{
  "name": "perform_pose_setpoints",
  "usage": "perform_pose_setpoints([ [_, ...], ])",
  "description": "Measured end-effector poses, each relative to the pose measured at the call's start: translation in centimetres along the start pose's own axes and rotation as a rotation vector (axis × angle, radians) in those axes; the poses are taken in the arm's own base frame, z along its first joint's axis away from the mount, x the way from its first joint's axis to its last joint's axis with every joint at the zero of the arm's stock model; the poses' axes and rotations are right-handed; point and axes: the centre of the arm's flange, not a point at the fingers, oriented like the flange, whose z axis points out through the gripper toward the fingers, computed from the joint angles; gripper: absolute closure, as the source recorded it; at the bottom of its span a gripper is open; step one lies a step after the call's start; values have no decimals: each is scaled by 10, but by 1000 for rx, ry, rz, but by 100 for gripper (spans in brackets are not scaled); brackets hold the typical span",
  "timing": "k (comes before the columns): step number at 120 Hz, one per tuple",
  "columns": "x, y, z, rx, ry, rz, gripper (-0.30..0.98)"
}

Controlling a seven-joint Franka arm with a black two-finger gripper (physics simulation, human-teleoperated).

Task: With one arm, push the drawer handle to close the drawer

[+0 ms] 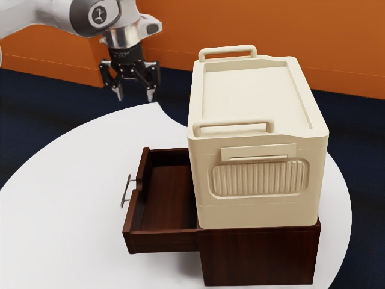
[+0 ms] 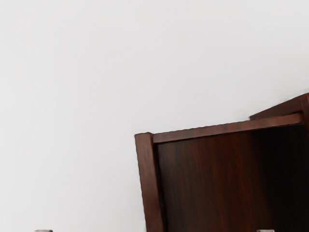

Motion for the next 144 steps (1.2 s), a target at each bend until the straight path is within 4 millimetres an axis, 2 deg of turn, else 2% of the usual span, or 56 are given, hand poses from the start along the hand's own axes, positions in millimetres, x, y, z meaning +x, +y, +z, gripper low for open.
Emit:
perform_pose_setpoints([
  [11,45,-60,16,21,62,63,33],
  [18,59,-90,27,33,76,111,46],
  [22,52,-106,37,46,76,143,52],
  [28,21,-130,61,66,73,193,59],
  [34,5,-144,80,73,82,248,64],
  [40,-4,-141,98,79,98,333,68],
  [48,-3,-129,126,84,116,461,71],
  [52,-9,-128,141,86,120,516,72],
  [59,-33,-129,162,90,136,605,74],
  [74,-91,-119,177,101,193,790,76],
  [79,-101,-117,184,102,199,837,77],
  [87,-103,-115,198,101,196,894,77],
  [115,-96,-120,198,95,247,1017,78],
  [129,-87,-136,212,29,245,1036,78],
  [144,-88,-132,218,40,246,1122,78],
])
